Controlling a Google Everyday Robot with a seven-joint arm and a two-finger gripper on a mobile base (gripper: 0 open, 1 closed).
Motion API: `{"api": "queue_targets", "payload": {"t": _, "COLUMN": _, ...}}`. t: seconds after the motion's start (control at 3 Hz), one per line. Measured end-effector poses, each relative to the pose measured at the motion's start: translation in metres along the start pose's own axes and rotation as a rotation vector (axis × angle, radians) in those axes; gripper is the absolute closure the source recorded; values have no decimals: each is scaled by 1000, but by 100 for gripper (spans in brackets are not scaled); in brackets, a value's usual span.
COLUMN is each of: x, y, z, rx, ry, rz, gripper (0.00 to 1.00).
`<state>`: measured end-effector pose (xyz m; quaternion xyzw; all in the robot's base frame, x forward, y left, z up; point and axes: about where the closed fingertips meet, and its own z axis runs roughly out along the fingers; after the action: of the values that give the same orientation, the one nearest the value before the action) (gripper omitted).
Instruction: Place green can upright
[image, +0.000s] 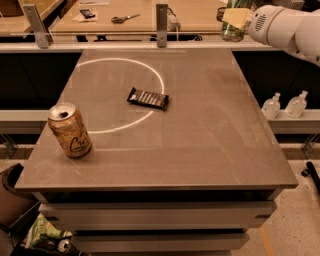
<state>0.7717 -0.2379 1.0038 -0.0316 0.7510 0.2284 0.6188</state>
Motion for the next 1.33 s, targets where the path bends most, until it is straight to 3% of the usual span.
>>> {"api": "queue_targets", "payload": {"t": 0.33, "x": -1, "y": -3, "z": 6, "rx": -69, "ry": -6, "rz": -57, "gripper": 100}}
{"api": "queue_targets", "payload": {"t": 0.67, "x": -3, "y": -2, "z": 6, "rx": -74, "ry": -7, "rz": -91, "gripper": 100}}
{"api": "queue_targets", "payload": {"t": 1.0, "x": -2, "y": -2, "z": 7, "rx": -74, "ry": -6, "rz": -88, "gripper": 100}}
{"api": "queue_targets", "payload": {"t": 1.33, "x": -9, "y": -2, "z": 9, "rx": -119, "ry": -24, "rz": -90, "gripper": 100}}
